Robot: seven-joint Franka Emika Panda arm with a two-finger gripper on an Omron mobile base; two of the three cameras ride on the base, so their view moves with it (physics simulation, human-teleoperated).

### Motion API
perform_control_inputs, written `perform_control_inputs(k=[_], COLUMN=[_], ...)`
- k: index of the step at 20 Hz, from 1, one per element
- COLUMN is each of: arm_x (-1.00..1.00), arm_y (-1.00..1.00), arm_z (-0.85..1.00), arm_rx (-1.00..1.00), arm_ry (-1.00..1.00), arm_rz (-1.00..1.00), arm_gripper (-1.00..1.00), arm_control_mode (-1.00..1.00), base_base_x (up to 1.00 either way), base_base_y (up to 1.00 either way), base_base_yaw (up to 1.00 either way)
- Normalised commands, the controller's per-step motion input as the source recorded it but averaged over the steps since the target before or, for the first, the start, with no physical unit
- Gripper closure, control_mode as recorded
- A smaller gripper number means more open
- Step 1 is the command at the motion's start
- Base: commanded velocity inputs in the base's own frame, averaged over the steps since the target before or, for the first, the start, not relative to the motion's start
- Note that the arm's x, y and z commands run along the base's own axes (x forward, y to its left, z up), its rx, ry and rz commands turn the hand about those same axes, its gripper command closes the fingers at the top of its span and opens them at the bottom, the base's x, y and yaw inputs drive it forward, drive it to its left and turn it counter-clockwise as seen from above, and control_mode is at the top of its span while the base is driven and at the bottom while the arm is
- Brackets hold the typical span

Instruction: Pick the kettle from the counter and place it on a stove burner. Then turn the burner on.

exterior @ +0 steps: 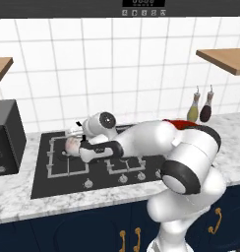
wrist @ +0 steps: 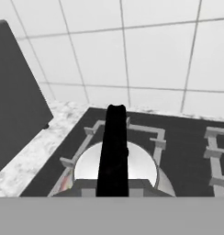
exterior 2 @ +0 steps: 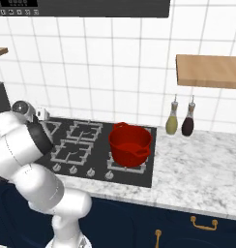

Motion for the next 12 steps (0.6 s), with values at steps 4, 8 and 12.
perform_control_inputs(k=[4, 8, 12], arm_x=[0.37, 0.12, 0.0], arm_y=[1.0, 0.58, 0.56], arm_z=[-0.01, -0.06, -0.19], arm_rx=[-0.01, -0.05, -0.05], arm_ry=[-0.09, 0.03, 0.05], arm_rz=[-0.09, -0.04, 0.0], arm_gripper=[1.0, 1.0, 1.0], arm_control_mode=[-1.0, -1.0, -1.0], base_base_x=[0.0, 0.0, 0.0], base_base_y=[0.0, 0.0, 0.0], base_base_yaw=[0.0, 0.0, 0.0])
